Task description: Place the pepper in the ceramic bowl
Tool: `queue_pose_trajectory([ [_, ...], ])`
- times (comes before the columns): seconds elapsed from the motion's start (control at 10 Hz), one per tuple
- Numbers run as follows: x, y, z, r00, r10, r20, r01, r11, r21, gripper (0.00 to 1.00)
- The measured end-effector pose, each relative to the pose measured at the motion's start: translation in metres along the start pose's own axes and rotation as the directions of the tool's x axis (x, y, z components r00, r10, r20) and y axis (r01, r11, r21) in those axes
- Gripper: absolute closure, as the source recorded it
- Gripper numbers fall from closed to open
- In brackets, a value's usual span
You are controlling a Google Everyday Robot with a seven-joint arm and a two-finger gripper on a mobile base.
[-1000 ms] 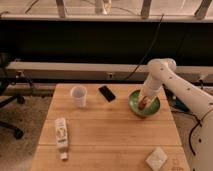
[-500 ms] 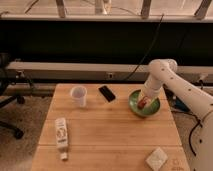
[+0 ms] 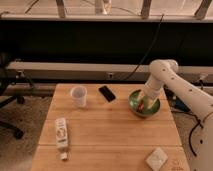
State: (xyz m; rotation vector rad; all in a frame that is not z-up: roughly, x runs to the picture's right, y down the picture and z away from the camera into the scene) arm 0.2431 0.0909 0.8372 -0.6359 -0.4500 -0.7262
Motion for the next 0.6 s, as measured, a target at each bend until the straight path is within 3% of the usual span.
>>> queue_pose_trajectory([
  [0.1,0.0008,0.0,-0.0002,1.0,0.003,0.001,-0.003,1.0,0.003,0.52],
  [0.3,0.0026,0.0012,0.0001,1.0,0.008,0.001,-0.008,1.0,0.005,0.7],
  [0.6,0.0047,0.0028,0.0007,1.0,0.016,0.002,-0.016,1.0,0.008,0.75],
])
